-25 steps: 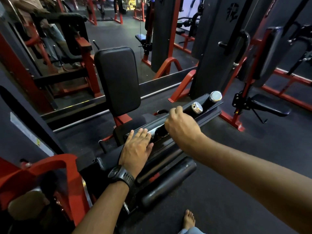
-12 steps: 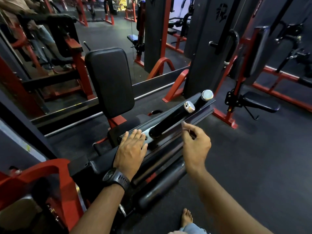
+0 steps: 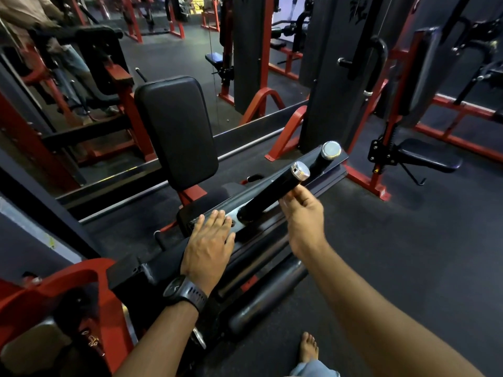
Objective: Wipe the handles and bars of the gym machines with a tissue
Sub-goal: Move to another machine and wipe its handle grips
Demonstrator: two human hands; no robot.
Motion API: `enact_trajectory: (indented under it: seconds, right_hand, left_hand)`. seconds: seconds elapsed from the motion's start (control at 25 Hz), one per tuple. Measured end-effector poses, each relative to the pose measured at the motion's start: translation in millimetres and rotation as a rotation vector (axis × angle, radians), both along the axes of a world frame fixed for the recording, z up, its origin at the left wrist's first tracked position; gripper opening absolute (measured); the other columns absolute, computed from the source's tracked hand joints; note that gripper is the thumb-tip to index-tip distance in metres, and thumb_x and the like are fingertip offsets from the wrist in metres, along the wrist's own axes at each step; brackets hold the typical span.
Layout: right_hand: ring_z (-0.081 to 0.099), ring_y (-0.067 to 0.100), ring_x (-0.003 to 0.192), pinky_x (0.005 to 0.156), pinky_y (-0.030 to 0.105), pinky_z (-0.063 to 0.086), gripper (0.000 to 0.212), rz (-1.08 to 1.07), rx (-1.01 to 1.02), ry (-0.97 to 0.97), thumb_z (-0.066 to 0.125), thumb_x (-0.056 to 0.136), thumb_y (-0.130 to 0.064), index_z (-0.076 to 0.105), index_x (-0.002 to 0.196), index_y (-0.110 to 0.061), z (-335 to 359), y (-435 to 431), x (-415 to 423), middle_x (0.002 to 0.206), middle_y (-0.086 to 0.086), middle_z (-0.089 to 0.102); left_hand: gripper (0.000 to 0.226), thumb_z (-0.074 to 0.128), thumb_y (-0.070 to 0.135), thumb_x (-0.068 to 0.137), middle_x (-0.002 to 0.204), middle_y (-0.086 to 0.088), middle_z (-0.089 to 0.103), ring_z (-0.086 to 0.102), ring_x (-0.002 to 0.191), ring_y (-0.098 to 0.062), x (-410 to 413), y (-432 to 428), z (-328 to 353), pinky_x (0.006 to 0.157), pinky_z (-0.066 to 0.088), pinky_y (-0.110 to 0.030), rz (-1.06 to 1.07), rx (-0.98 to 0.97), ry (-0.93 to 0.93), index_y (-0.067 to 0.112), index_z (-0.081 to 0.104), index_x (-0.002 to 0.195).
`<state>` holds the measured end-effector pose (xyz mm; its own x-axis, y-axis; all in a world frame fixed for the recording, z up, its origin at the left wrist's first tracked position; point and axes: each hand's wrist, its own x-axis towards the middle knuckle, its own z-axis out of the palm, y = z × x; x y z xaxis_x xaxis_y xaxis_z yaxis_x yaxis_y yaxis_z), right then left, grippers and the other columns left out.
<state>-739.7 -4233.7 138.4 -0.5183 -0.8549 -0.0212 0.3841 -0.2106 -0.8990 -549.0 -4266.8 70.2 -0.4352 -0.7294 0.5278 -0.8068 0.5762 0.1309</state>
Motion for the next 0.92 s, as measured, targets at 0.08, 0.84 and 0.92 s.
enact_trajectory:
  seconds: [0.08, 0.84, 0.92]
  right_hand:
    - [0.067, 0.014, 0.102, 0.094, 0.028, 0.053, 0.028, -0.042, 0.005, 0.054, 0.048, 0.098, 0.008, 0.069, 0.108, -0.007, -2, -5, 6, 0.105, 0.004, 0.073]
    - [0.069, 0.011, 0.084, 0.075, 0.023, 0.052, 0.017, -0.045, 0.288, 0.065, 0.067, 0.088, 0.004, 0.073, 0.097, -0.009, -46, -11, 29, 0.094, 0.007, 0.075]
    - [0.071, 0.018, 0.086, 0.072, 0.024, 0.054, 0.014, -0.061, 0.319, -0.053, 0.069, 0.086, 0.004, 0.072, 0.094, -0.006, -46, -9, 38, 0.093, 0.011, 0.075]
  left_hand:
    - [0.048, 0.039, 0.032, 0.096, 0.129, -0.014, 0.063, 0.057, 0.126, -0.026, 0, -1, -1, 0.111, 0.038, -0.048, 0.007, 0.017, -0.003, 0.004, 0.066, 0.123]
    - [0.048, 0.039, 0.032, 0.096, 0.131, -0.013, 0.062, 0.055, 0.128, -0.025, 2, 1, 2, 0.113, 0.036, -0.047, -0.006, 0.040, -0.009, 0.005, 0.065, 0.125]
    - [0.048, 0.039, 0.032, 0.095, 0.131, -0.013, 0.063, 0.055, 0.128, -0.025, 1, -1, 3, 0.113, 0.036, -0.047, -0.010, 0.036, -0.005, 0.004, 0.065, 0.124]
